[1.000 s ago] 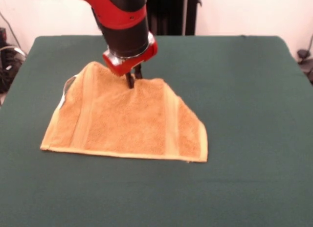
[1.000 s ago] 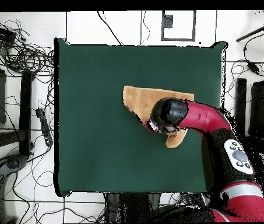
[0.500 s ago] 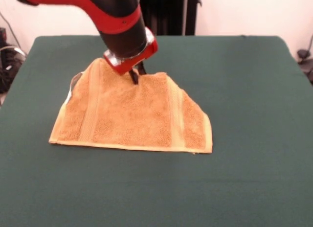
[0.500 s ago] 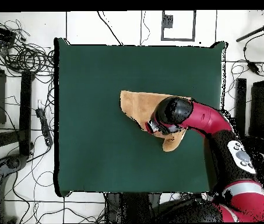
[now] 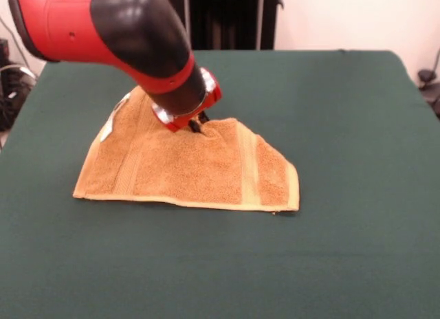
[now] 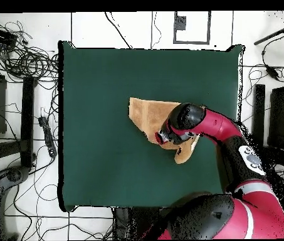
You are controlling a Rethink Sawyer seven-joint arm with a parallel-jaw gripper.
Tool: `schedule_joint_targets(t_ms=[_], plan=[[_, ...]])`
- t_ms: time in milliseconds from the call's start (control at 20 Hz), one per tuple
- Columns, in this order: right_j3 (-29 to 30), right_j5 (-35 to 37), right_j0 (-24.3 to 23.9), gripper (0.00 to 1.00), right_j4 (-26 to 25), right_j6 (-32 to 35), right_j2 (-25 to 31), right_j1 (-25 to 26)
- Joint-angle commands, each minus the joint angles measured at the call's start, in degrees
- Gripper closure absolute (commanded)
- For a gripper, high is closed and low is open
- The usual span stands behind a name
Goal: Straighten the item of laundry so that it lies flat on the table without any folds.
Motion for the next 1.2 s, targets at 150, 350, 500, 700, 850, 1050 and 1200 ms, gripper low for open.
schedule_joint_targets(t_ms=[150,350,500,700,850,1050,1200], plan=[[-6.8,4.2,1.7,1.0,1.7,0.8,6.9,8.0],[-8.6,1.4,1.5,1.0,2.3,1.5,7.7,9.1],[-8.9,-0.1,1.3,1.0,1.9,1.1,8.0,9.3],[-9.0,-1.5,1.1,0.0,2.0,1.7,8.1,9.3],[-9.2,-1.4,1.1,0.0,2.1,2.0,8.0,9.4],[-9.0,-1.0,1.0,0.0,2.0,1.7,8.3,9.0],[-7.3,-1.2,0.5,0.0,2.0,2.2,8.0,7.7]])
